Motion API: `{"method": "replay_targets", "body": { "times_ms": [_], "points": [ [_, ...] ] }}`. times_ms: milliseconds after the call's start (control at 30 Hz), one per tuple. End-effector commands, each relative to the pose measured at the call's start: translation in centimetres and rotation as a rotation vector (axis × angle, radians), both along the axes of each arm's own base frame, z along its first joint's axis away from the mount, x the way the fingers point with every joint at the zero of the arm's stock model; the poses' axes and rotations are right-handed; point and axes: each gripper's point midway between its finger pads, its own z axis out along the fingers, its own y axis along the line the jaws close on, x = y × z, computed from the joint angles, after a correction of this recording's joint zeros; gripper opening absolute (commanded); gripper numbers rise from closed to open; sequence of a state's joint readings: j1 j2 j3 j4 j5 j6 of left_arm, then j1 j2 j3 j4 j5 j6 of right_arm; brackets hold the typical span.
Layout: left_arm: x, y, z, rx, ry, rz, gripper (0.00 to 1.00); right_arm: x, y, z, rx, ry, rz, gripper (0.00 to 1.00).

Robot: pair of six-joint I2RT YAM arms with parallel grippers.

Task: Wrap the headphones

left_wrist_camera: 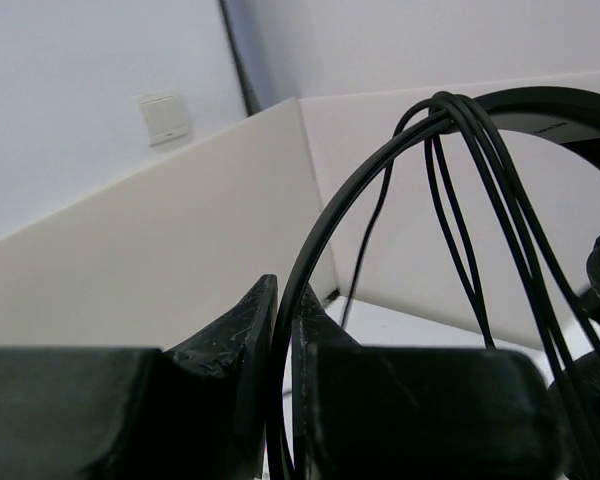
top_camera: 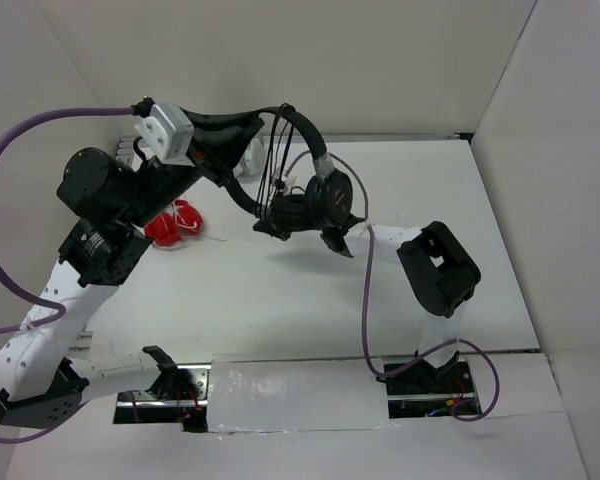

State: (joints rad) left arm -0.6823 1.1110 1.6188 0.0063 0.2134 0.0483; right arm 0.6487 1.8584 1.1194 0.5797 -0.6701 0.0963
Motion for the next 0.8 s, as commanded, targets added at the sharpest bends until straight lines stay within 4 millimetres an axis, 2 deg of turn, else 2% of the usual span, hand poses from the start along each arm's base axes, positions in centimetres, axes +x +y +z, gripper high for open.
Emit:
{"method": "replay_targets", "body": {
  "times_ms": [0,33,67,100,133,167,200,267,300,333,367,400,433,500,533,567,600,667,733,767],
  "points": [
    [2.7,2.2,2.9,-0.151,-0.031,0.174,0.0,-3.4,-1.0,-1.2,-0.027,0.044,0.029,0.0],
    [3.8,2.5,2.8,-0.152,-0.04,0.229,0.0,-4.1,-1.4,-0.6,-0.018,0.036,0.005,0.0],
    [4.9,2.8,2.6,-0.16,-0.041,0.279,0.0,-5.6,-2.2,-2.9,-0.054,0.077,-0.009,0.0],
    [5.9,3.1,2.4,-0.168,-0.042,0.331,0.0,-6.1,-2.6,-3.3,-0.059,0.087,-0.032,0.0],
    [7.8,3.5,1.9,-0.167,-0.043,0.415,0.0,-6.6,-2.8,-3.6,-0.06,0.091,-0.064,0.0],
    [8.8,4.0,1.9,-0.176,-0.04,0.465,0.0,-7.9,-3.4,-4.3,-0.068,0.123,-0.068,0.0],
    [10.6,3.7,1.2,-0.169,-0.027,0.512,0.0,-8.6,-3.5,-4.5,-0.071,0.137,-0.071,0.0],
    [12.6,5.3,1.4,-0.181,-0.019,0.608,0.0,-10.8,-3.6,-5.5,-0.121,0.158,-0.078,0.0],
    [14.2,4.8,0.2,-0.176,0.026,0.619,0.0,-11.4,-3.7,-6.1,-0.148,0.167,-0.09,0.0],
    [15.5,5.3,-0.7,-0.156,0.05,0.649,0.0,-11.7,-3.8,-5.8,-0.149,0.146,-0.117,0.0],
    [16.3,5.5,-1.2,-0.154,0.052,0.668,0.0,-13.0,-3.8,-6.4,-0.164,0.157,-0.109,0.0],
    [17.6,5.3,-2.3,-0.132,0.061,0.692,0.0,-13.5,-3.8,-6.4,-0.169,0.158,-0.113,0.0],
    [18.6,6.1,-3.0,-0.124,0.067,0.735,0.0,-13.9,-4.4,-6.1,-0.178,0.159,-0.13,0.0],
    [20.4,6.4,-4.9,-0.101,0.098,0.767,0.0,-13.9,-5.5,-6.8,-0.225,0.143,-0.218,0.0],
    [21.2,7.2,-5.7,-0.091,0.116,0.782,0.0,-14.2,-6.6,-6.6,-0.251,0.139,-0.248,0.0],
    [21.9,7.5,-7.0,-0.072,0.143,0.786,0.0,-13.5,-7.6,-6.6,-0.269,0.118,-0.321,0.0],
    [22.8,8.7,-7.9,-0.079,0.17,0.807,0.0,-14.1,-8.4,-6.4,-0.286,0.114,-0.335,0.0],
    [24.1,9.6,-9.8,-0.065,0.215,0.827,0.0,-13.0,-10.1,-6.1,-0.304,0.114,-0.46,0.0],
    [25.2,11.0,-11.2,-0.066,0.252,0.86,0.0,-13.0,-11.5,-5.5,-0.332,0.116,-0.528,0.0],
    [26.1,11.4,-12.5,-0.049,0.277,0.885,0.0,-12.7,-12.1,-5.2,-0.338,0.111,-0.576,0.0]
  ]
}}
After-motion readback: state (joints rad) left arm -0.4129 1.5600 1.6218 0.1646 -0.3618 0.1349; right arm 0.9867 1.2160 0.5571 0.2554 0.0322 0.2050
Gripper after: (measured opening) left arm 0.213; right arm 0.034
